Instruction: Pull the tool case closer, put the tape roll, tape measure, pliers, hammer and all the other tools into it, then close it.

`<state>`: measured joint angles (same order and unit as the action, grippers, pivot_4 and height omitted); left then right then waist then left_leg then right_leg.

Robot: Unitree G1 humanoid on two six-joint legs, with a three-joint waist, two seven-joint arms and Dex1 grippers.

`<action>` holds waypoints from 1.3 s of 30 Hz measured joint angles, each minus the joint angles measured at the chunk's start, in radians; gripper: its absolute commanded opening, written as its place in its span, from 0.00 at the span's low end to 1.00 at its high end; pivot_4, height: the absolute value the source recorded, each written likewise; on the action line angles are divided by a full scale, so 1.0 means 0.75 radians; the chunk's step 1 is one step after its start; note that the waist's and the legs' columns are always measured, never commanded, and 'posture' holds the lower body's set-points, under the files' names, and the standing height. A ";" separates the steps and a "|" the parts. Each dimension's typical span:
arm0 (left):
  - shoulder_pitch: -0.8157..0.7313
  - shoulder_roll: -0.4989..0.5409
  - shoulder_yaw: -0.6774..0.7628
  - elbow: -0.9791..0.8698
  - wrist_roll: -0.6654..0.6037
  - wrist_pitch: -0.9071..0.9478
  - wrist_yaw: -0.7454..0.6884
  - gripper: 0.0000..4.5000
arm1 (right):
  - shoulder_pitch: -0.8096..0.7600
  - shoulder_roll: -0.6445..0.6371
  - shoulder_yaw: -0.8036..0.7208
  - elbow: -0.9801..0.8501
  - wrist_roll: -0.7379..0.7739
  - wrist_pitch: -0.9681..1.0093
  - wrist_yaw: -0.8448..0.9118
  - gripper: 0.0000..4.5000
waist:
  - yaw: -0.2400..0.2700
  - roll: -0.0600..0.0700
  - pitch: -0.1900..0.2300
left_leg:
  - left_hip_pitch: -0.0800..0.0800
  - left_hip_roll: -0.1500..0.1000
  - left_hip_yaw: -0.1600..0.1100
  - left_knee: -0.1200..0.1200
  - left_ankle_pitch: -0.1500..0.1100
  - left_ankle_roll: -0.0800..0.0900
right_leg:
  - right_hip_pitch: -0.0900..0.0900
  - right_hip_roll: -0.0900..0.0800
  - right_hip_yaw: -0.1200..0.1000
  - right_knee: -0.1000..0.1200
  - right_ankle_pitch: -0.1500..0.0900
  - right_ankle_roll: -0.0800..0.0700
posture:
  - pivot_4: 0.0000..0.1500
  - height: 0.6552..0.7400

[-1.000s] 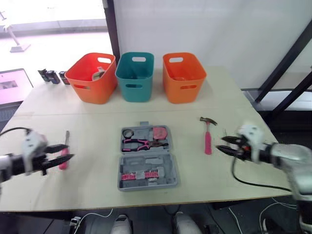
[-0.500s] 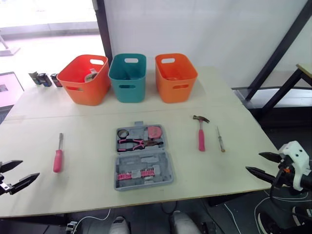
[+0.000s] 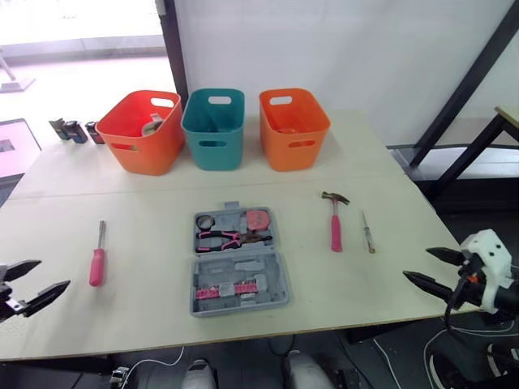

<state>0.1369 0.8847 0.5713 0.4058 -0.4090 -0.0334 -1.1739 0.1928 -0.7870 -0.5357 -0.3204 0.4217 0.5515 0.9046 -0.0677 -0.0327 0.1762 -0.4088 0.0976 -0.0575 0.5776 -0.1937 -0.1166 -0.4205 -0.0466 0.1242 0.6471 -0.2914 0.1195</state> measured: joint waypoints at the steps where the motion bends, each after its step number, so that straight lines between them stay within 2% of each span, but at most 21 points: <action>1: -0.014 -0.030 -0.031 -0.057 -0.014 0.023 0.000 1.00 | -0.007 0.035 0.010 -0.075 0.015 0.059 -0.068 0.99 | 0.002 -0.001 0.000 | 0.000 0.000 0.000 0.000 0.000 0.000 | 0.000 0.000 0.000 0.000 0.000 0.000 | 1.00 1.00; 6: -0.056 -0.127 -0.190 -0.365 -0.066 0.126 0.007 1.00 | -0.066 0.210 0.131 -0.309 -0.018 0.345 -0.454 0.99 | 0.011 -0.002 -0.001 | -0.001 0.000 0.000 0.001 0.000 0.000 | 0.001 0.000 0.000 0.000 0.000 0.000 | 1.00 1.00; 12: -0.049 -0.159 -0.373 -0.735 -0.127 0.229 -0.014 1.00 | -0.264 0.464 0.362 -0.273 -0.220 0.579 -0.913 0.99 | -0.004 0.000 -0.001 | -0.001 0.000 0.000 0.001 0.000 0.000 | 0.000 0.001 0.001 0.001 0.001 -0.001 | 1.00 1.00; 17: -0.004 -0.162 -0.463 -0.960 -0.172 0.291 -0.020 1.00 | -0.568 0.602 0.395 0.024 -0.339 0.587 -1.145 0.99 | -0.003 0.000 -0.001 | -0.001 0.000 0.000 0.002 0.001 0.000 | 0.000 0.001 0.002 0.002 0.001 0.000 | 1.00 1.00; 23: 0.004 -0.191 -0.508 -1.060 -0.183 0.326 0.037 1.00 | -0.790 0.604 0.417 0.440 -0.411 0.479 -1.219 0.99 | -0.002 0.000 0.000 | -0.002 0.000 -0.001 0.002 0.001 0.001 | 0.001 0.002 0.002 0.001 0.000 0.002 | 1.00 1.00; 29: -0.005 -0.191 -0.520 -1.096 -0.198 0.334 0.059 1.00 | -0.915 0.593 0.429 0.761 -0.437 0.358 -1.212 0.99 | -0.004 0.001 0.000 | -0.002 0.000 -0.001 0.002 0.001 0.001 | 0.001 0.003 0.002 0.003 0.000 0.002 | 1.00 1.00; 32: -0.006 -0.190 -0.520 -1.096 -0.198 0.333 0.061 1.00 | -0.957 0.585 0.422 0.852 -0.435 0.310 -1.199 0.82 | -0.005 0.001 0.000 | -0.002 0.000 -0.001 0.004 0.001 0.001 | 0.002 0.003 0.002 0.003 0.001 0.003 | 1.00 1.00; 35: -0.003 -0.189 -0.520 -1.096 -0.197 0.330 0.064 1.00 | -0.963 0.586 0.414 0.876 -0.421 0.303 -1.189 0.51 | -0.001 0.001 0.000 | -0.001 0.000 -0.002 0.005 0.001 0.001 | 0.003 0.003 0.002 0.003 0.001 0.003 | 1.00 1.00; 36: -0.001 -0.189 -0.520 -1.096 -0.197 0.330 0.064 1.00 | -0.963 0.586 0.414 0.877 -0.414 0.303 -1.185 0.37 | 0.001 0.001 0.000 | -0.001 0.000 -0.003 0.005 0.001 0.001 | 0.004 0.003 0.002 0.003 0.001 0.003 | 1.00 1.00; 39: -0.002 -0.187 -0.520 -1.094 -0.197 0.328 0.063 1.00 | -0.954 0.586 0.408 0.875 -0.399 0.303 -1.180 0.06 | 0.000 0.001 0.000 | -0.001 0.000 -0.003 0.007 0.001 0.001 | 0.006 0.003 0.002 0.003 0.001 0.003 | 1.00 1.00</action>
<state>0.1356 0.7441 0.1815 -0.4143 -0.5564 0.2128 -1.1263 -0.5230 -0.3473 -0.2297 0.3355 0.1225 0.7784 0.0196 -0.0681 -0.0316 0.1759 -0.4095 0.0974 -0.0596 0.5826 -0.1931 -0.1158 -0.4164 -0.0445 0.1254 0.6491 -0.2908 0.1219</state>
